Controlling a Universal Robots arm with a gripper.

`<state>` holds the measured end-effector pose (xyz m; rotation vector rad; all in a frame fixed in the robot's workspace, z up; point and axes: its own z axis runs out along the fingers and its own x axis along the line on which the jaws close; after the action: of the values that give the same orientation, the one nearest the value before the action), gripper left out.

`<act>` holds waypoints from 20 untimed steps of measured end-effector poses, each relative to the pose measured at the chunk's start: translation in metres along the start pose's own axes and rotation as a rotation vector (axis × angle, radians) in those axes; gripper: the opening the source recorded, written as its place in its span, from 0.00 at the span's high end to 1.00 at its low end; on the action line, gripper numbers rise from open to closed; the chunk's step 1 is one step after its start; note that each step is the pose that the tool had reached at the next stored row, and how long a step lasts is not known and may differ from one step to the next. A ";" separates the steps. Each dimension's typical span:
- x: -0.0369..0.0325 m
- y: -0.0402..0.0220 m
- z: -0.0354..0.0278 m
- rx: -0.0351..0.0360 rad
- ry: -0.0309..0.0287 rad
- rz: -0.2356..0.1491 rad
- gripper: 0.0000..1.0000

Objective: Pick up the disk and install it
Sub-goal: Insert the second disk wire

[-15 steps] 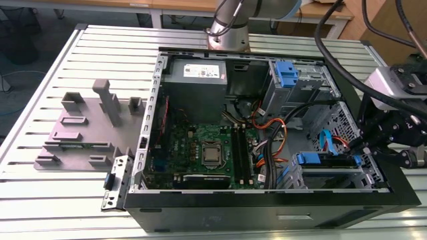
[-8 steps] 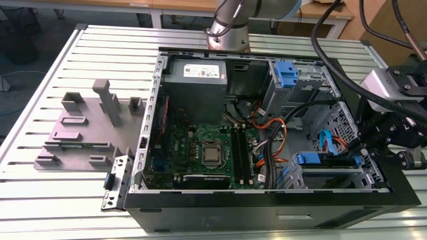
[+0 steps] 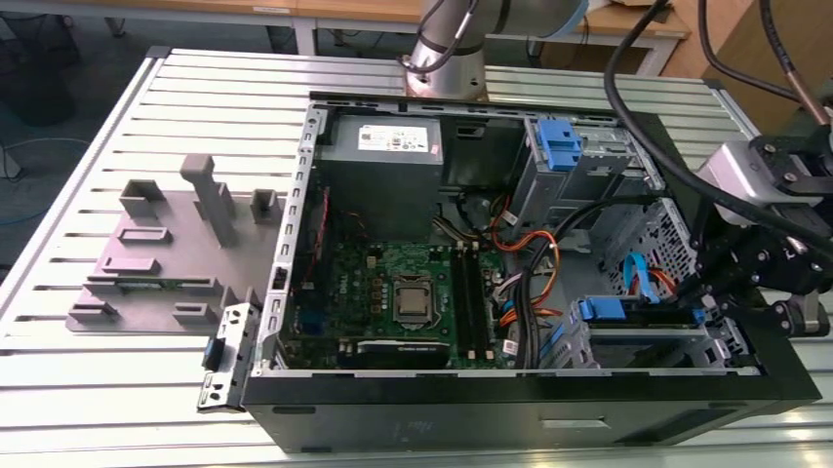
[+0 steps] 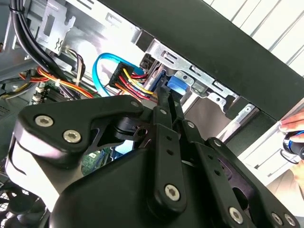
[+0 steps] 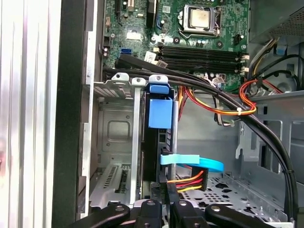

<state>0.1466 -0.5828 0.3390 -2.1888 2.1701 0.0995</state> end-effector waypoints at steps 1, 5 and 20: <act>0.0001 0.0000 0.0007 0.0000 0.0007 0.000 0.84; 0.0002 0.0000 0.0019 0.0000 0.0014 0.000 0.84; 0.0002 0.0007 0.0024 0.0000 0.0060 0.000 0.70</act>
<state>0.1459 -0.5827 0.3365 -2.1918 2.1733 0.0930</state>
